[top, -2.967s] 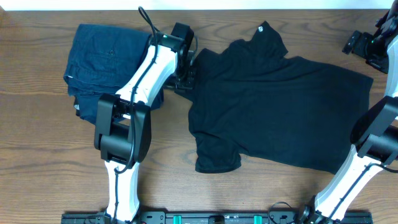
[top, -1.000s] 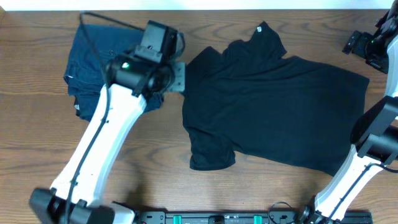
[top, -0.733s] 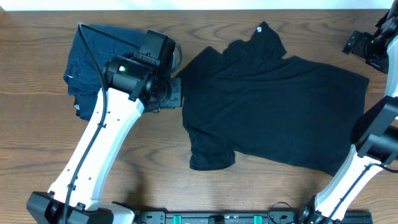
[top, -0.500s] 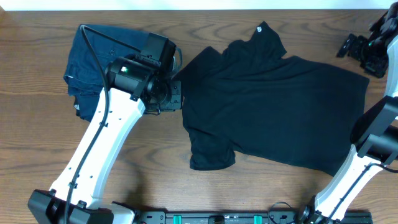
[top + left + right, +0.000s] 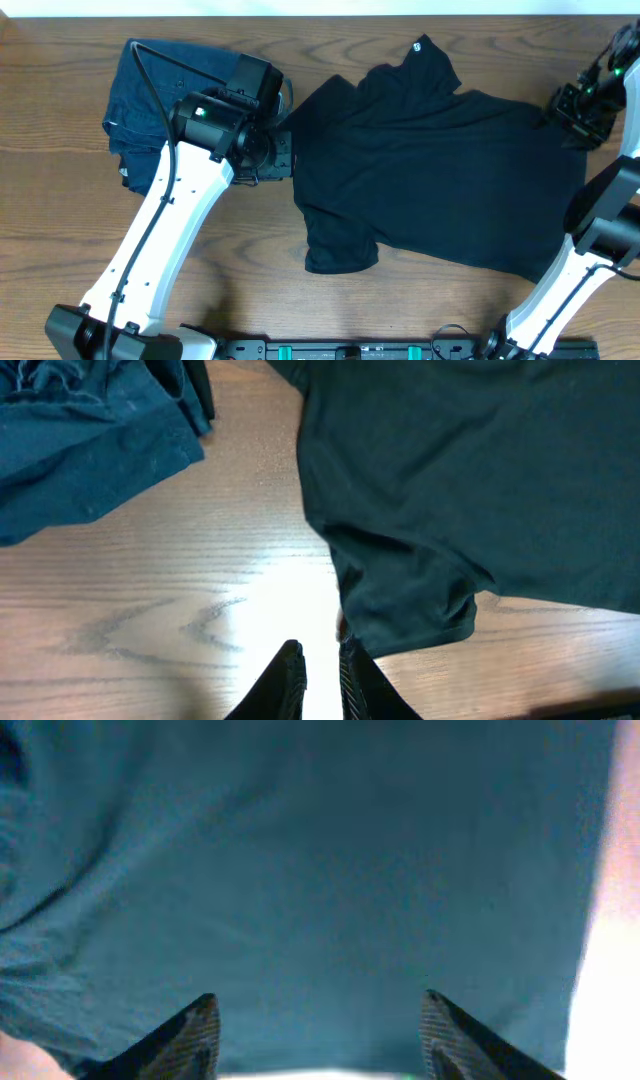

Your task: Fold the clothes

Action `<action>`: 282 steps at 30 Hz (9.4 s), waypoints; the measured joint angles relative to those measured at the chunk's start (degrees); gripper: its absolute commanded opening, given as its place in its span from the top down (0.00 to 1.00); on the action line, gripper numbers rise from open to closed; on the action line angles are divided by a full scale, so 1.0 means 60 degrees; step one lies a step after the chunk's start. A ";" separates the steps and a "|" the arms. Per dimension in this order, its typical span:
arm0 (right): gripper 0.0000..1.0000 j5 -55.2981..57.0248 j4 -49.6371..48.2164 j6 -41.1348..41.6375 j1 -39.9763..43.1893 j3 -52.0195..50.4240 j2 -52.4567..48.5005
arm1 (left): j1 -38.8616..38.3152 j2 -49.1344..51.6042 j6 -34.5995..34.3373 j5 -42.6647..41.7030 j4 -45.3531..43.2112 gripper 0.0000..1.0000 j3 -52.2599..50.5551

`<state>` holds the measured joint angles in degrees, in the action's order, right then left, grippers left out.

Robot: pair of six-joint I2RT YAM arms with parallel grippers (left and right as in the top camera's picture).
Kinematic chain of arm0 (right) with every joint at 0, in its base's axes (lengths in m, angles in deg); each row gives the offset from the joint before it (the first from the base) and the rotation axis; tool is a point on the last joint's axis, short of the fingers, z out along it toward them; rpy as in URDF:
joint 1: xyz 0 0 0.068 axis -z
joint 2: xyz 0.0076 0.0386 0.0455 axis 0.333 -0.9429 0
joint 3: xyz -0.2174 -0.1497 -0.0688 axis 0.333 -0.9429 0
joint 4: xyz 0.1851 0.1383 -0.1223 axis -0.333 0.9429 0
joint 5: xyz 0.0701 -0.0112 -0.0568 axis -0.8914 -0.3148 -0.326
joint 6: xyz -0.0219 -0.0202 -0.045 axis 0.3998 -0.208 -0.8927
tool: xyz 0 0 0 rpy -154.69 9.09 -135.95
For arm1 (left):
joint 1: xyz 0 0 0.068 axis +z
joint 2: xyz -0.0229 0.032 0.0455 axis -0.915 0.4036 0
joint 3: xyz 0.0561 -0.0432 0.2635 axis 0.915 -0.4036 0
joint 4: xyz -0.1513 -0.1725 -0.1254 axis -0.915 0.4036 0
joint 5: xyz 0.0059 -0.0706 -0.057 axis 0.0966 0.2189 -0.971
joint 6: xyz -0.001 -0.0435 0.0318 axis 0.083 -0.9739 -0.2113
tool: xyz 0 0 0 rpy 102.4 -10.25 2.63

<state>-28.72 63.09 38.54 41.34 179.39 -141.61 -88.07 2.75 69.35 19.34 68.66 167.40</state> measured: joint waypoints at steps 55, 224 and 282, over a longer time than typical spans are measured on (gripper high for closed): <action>0.45 0.1974 -0.6776 0.2805 0.3300 -1.3406 0.7555 | 0.0000 0.0007 -0.0193 0.0219 -0.1224 0.77 -0.2433; 0.50 0.1308 -0.8393 0.2229 0.4437 -1.3879 0.6972 | -0.2189 0.0015 -0.0739 -0.1923 -0.6313 0.58 -0.7668; 0.99 0.0645 -0.7191 0.2452 0.4186 -1.3318 0.7664 | -0.2189 -0.1137 -0.0958 -0.0754 -0.2834 0.94 -0.4160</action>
<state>-24.85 19.95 53.25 66.45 99.48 -95.62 -101.20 -4.07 63.60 14.82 51.66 142.44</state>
